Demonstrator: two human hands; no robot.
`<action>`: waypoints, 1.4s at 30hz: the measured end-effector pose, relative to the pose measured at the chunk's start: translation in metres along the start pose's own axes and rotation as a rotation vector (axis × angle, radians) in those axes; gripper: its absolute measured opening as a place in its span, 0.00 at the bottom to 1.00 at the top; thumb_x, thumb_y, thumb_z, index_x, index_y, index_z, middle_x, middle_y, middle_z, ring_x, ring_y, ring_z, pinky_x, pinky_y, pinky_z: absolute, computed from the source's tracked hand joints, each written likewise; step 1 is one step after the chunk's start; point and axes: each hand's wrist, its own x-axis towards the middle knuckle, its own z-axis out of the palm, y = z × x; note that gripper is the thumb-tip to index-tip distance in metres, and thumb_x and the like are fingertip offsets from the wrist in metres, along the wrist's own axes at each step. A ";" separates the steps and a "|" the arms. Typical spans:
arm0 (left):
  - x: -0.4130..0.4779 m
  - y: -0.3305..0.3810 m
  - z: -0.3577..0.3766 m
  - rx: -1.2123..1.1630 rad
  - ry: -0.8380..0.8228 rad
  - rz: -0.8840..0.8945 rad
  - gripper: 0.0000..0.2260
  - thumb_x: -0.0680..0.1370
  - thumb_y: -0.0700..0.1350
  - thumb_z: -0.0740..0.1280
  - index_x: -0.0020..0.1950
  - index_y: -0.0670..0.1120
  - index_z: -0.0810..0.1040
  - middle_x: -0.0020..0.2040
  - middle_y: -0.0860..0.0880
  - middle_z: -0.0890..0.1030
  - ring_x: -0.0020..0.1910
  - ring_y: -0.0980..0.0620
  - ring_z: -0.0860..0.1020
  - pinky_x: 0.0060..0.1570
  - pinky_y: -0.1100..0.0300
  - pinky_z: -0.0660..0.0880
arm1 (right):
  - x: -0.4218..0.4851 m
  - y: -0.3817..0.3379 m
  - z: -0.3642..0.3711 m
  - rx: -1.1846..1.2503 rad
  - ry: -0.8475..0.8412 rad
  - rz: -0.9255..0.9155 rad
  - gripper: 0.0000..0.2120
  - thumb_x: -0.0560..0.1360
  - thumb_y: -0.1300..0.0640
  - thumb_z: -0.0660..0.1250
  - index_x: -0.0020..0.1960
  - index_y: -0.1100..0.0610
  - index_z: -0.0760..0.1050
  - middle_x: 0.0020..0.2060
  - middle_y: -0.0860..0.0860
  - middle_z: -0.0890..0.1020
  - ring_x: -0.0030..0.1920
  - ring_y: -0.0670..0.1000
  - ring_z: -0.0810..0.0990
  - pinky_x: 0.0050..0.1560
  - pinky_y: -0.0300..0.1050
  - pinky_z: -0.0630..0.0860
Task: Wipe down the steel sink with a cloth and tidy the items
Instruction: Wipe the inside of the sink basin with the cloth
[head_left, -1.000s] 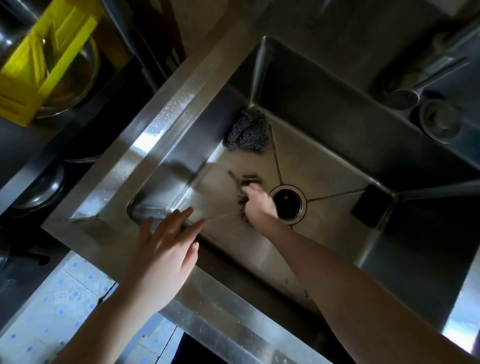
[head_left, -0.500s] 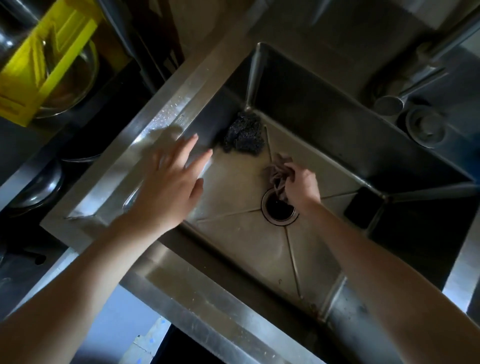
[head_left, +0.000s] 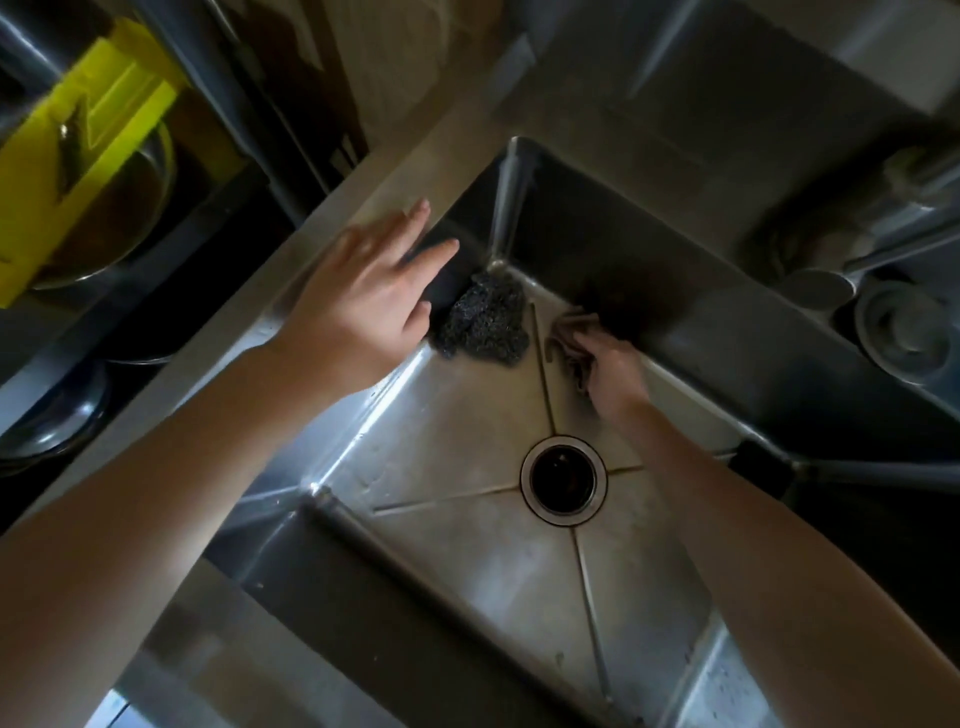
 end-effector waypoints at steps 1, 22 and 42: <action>0.002 -0.002 0.000 -0.002 -0.006 0.006 0.24 0.76 0.42 0.64 0.72 0.43 0.66 0.75 0.38 0.60 0.71 0.40 0.64 0.68 0.46 0.60 | 0.001 0.002 0.006 -0.070 -0.047 -0.038 0.28 0.73 0.70 0.61 0.71 0.53 0.68 0.72 0.52 0.68 0.72 0.55 0.65 0.73 0.50 0.62; 0.010 -0.004 -0.003 -0.056 -0.042 -0.002 0.23 0.75 0.40 0.64 0.70 0.42 0.69 0.72 0.39 0.66 0.71 0.44 0.65 0.69 0.45 0.61 | -0.010 0.001 -0.018 0.274 0.056 0.141 0.20 0.75 0.71 0.58 0.63 0.59 0.76 0.62 0.56 0.77 0.63 0.55 0.75 0.62 0.30 0.62; 0.011 -0.007 -0.004 -0.037 -0.046 0.012 0.23 0.74 0.40 0.63 0.69 0.43 0.70 0.72 0.41 0.67 0.70 0.43 0.67 0.68 0.44 0.63 | -0.112 -0.018 -0.010 0.048 -0.358 -0.348 0.30 0.66 0.75 0.63 0.64 0.54 0.77 0.64 0.50 0.77 0.63 0.57 0.73 0.64 0.45 0.69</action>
